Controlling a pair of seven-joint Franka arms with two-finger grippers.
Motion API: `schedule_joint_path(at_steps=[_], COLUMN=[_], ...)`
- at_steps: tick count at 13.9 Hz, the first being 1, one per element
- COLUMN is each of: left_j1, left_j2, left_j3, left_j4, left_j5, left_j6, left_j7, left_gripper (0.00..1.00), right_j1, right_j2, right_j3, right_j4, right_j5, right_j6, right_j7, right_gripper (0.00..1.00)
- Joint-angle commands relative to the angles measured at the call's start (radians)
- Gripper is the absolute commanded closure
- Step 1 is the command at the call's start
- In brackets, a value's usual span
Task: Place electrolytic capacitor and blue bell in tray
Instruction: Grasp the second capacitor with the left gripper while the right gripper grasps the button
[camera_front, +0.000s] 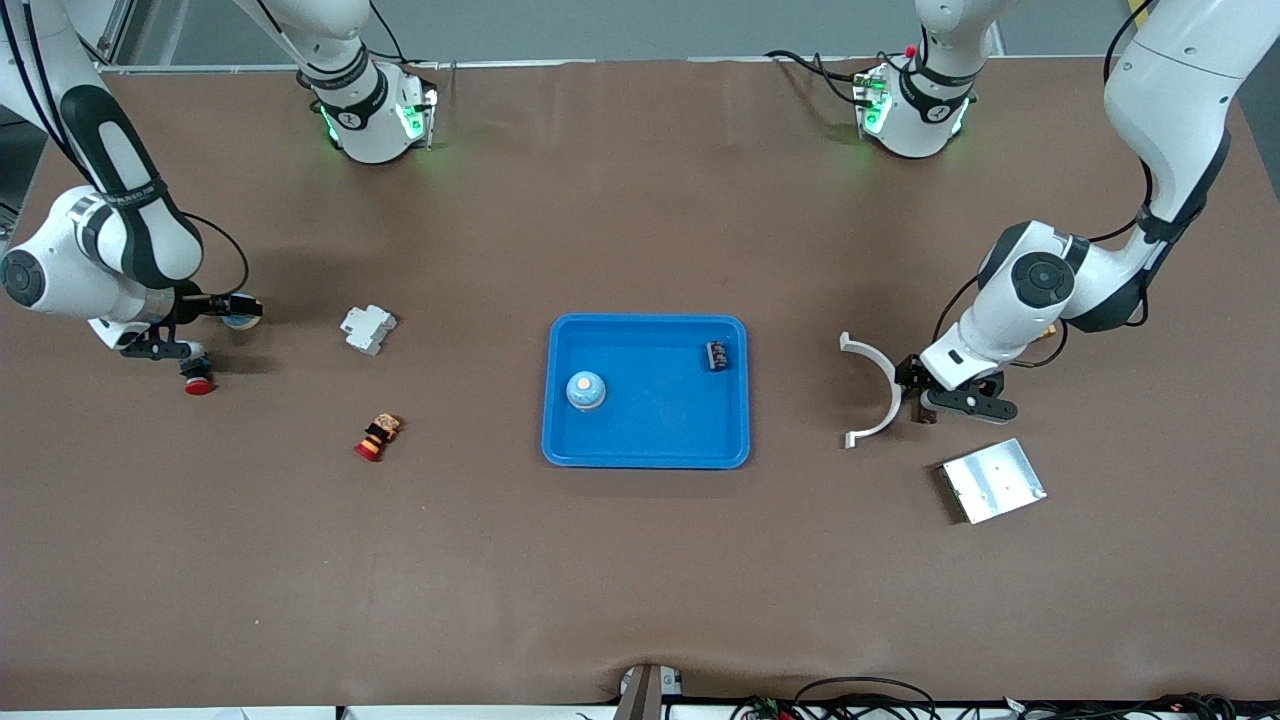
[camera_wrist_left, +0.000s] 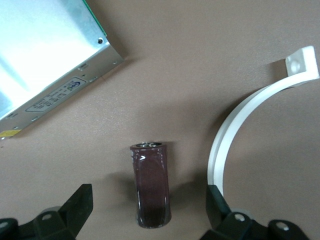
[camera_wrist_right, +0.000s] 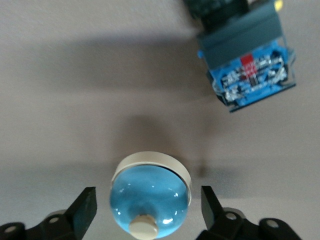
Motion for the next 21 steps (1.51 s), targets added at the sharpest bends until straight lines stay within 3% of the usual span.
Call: schedule_joint_path(at_steps=[1,3,5,6,7,8,9,12,17,21], left_j1=[0.017,0.017,0.017,0.017,0.017,0.017,0.019,0.02,0.028,0.028], left_j2=[0.032,0.047,0.05,0.05,0.049,0.049,0.049,0.041,-0.028,-0.03], left_j3=[-0.008,-0.007,-0.007,-0.007,-0.007,-0.005,-0.005,-0.005,-0.042,-0.154], left_j4=[0.018,0.033,0.038,0.039,0.039,0.039,0.039,0.039,0.054,0.136], left_j5=[0.032,0.035,0.035,0.035,0.035,0.035,0.035,0.043,0.021,-0.068], left_j6=[0.017,0.016,0.016,0.016,0.016,0.016,0.016,0.013,-0.097,-0.242], left_j7=[-0.011,-0.011,-0.011,-0.012,-0.012,-0.014,-0.009,-0.005,-0.012,-0.101], left_gripper=[0.0,0.06,0.38,0.51,0.54,0.65,0.97,1.0,1.0,1.0], right_j1=[-0.039,-0.034,-0.033,-0.031,-0.022,-0.014,-0.003,0.093,0.337,0.649], right_j2=[0.02,0.003,-0.007,-0.009,-0.009,-0.011,-0.009,-0.011,-0.064,-0.057], right_j3=[0.02,0.032,0.043,0.044,0.049,0.056,0.063,0.064,0.069,0.069], right_j4=[0.004,0.033,0.108,0.16,0.209,0.261,0.307,0.376,0.381,0.471], right_j5=[-0.004,-0.002,0.027,0.042,0.055,0.055,0.055,0.058,0.199,0.225], right_j6=[0.001,-0.088,-0.221,-0.296,-0.356,-0.398,-0.43,-0.444,-0.429,-0.406], right_j7=[-0.001,0.002,0.002,-0.001,-0.004,-0.006,-0.006,0.006,0.047,0.465], right_gripper=[0.39,0.63,0.84,0.89,0.91,0.91,0.91,0.94,1.0,1.0])
